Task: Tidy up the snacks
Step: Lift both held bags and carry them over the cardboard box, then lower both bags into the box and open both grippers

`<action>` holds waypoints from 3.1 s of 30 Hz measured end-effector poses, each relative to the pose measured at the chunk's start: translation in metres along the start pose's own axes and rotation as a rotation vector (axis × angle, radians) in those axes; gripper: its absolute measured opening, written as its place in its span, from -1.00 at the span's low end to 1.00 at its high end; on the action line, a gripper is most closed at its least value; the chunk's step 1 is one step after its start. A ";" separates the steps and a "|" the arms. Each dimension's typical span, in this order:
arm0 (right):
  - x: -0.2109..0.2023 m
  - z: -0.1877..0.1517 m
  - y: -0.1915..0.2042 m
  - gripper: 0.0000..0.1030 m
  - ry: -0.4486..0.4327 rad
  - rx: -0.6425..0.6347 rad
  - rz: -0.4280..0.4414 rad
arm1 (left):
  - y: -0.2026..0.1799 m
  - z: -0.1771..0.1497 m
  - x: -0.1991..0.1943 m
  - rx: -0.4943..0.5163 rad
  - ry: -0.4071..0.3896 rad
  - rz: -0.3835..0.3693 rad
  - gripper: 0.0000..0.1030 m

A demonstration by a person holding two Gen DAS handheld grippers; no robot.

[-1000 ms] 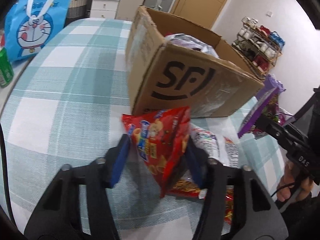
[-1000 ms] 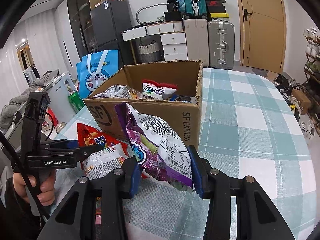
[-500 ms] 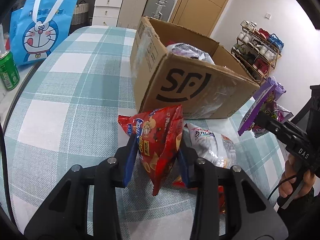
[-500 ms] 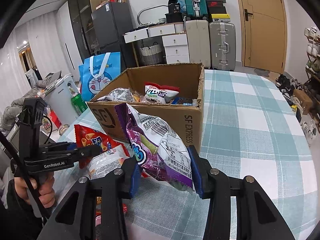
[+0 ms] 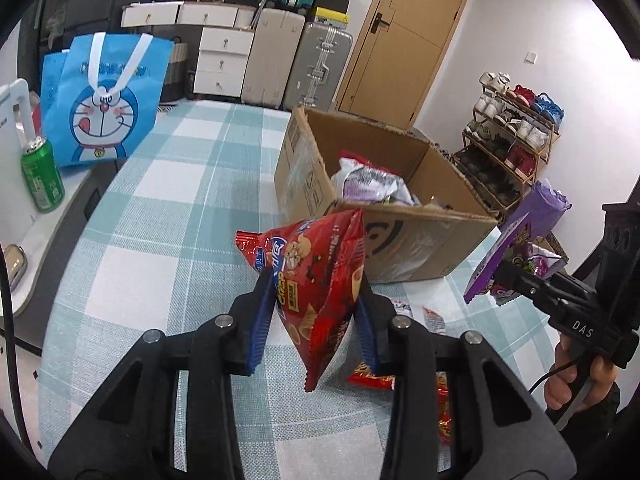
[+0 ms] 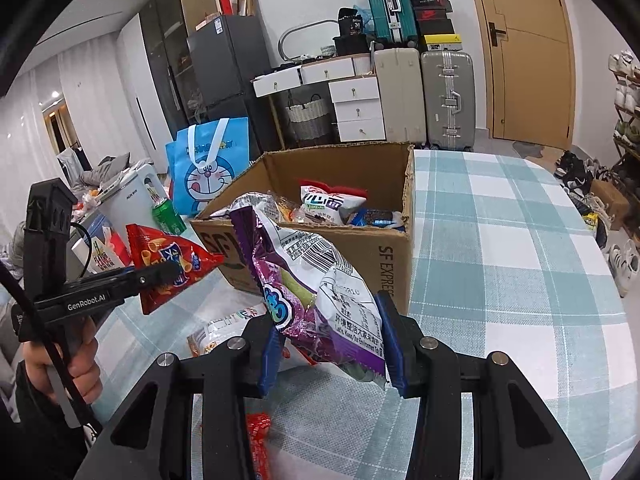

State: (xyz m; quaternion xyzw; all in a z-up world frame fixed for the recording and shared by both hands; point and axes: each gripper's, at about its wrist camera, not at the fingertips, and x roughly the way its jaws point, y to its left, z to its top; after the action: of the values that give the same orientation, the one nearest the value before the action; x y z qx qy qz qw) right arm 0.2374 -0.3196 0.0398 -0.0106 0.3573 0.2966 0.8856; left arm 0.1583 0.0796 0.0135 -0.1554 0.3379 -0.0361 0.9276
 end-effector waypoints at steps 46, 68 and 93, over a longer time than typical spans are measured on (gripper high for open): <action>-0.018 0.046 -0.007 -0.16 -0.101 0.045 -0.002 | -0.072 0.060 -0.018 0.086 -0.136 -0.016 -0.34; 0.007 0.082 -0.007 -0.16 -0.091 0.102 0.019 | -0.072 0.090 0.046 0.086 -0.102 0.029 -0.34; 0.044 0.094 -0.004 0.03 -0.011 0.063 -0.018 | -0.074 0.095 0.079 0.143 -0.040 0.091 -0.01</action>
State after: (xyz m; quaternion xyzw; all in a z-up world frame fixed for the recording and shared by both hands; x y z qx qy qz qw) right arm 0.3236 -0.2786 0.0809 0.0159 0.3614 0.2772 0.8901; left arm 0.2826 0.0207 0.0566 -0.0738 0.3226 -0.0148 0.9435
